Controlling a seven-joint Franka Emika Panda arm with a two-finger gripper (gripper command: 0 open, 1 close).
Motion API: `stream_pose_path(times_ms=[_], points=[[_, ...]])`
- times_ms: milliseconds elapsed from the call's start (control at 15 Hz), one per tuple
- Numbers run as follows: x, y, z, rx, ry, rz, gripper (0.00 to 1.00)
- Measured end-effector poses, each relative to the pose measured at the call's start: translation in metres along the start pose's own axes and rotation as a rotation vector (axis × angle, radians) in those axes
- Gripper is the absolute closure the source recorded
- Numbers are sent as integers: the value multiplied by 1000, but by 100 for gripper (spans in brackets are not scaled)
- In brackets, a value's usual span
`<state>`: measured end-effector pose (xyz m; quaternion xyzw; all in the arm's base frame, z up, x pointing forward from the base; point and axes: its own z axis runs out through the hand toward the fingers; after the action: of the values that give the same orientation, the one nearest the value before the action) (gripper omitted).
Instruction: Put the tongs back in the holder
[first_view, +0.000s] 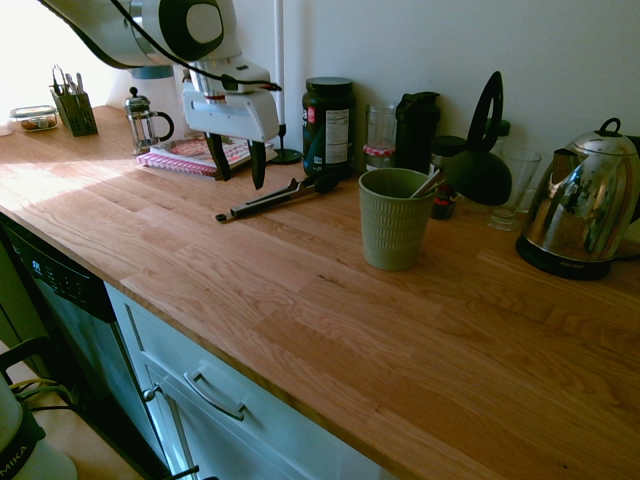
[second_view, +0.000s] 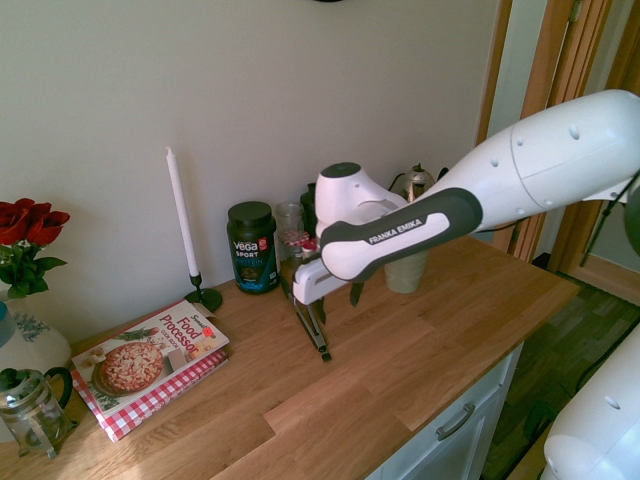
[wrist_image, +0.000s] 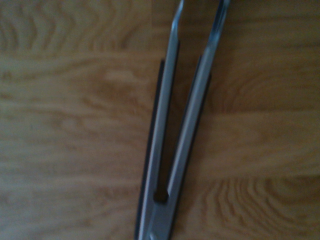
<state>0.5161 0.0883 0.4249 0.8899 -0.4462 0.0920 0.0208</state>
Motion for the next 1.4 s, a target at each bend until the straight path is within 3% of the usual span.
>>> stream_pose_path(times_ms=[333,733,800,1400], points=[[44,-61,30,45,16,97,0],[59,-97,55,74,-19,98,0],[60,-100,58,72,-20,92,100],[64,-116,90,51,-38,72,100]])
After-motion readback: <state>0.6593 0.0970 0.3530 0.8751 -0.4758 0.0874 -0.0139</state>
